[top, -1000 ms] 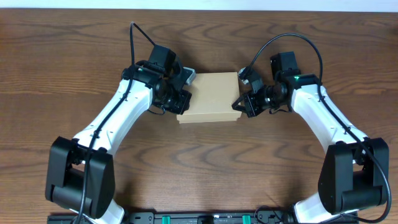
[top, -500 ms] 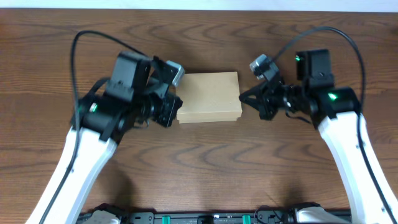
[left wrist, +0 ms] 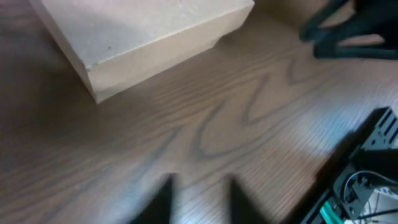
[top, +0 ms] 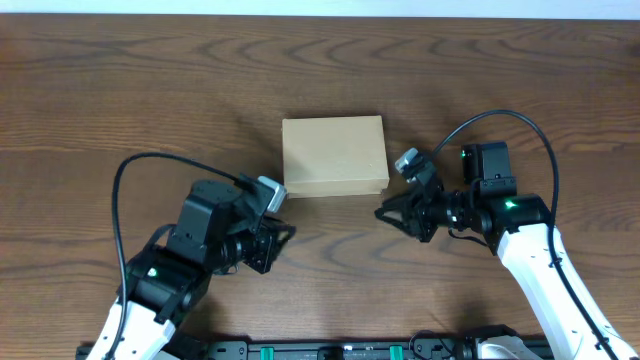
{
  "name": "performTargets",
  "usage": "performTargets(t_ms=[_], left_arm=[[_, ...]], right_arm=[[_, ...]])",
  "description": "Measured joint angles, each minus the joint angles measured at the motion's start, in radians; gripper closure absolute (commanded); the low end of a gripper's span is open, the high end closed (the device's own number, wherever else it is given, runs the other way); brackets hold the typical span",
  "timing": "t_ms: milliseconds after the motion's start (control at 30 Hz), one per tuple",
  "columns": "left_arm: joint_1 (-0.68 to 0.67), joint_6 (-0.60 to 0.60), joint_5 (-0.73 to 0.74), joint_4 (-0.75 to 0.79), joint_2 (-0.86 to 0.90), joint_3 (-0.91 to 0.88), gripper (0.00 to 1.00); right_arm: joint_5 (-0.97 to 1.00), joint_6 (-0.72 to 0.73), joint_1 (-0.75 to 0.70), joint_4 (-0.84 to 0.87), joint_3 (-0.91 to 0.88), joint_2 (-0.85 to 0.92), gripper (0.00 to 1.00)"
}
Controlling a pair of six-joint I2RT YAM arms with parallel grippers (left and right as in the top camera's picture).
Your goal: Pack container
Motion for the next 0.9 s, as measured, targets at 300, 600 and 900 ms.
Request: performTargets(t_ms=[300,600,900], left_arm=[[0.000,-0.019,-0.012,-0.024,-0.004,0.000,0.05],[0.000,-0.019,-0.014,-0.044,-0.003,0.000,0.05],[0.166,-0.022,-0.132,-0.113,-0.217,-0.006,0.05]], right_arm=[[-0.001,0.020,0.000,0.016,0.000,0.000,0.01],[-0.001,0.020,0.000,0.016,0.000,0.000,0.01],[-0.001,0.021,0.000,0.018,0.000,0.000,0.01]])
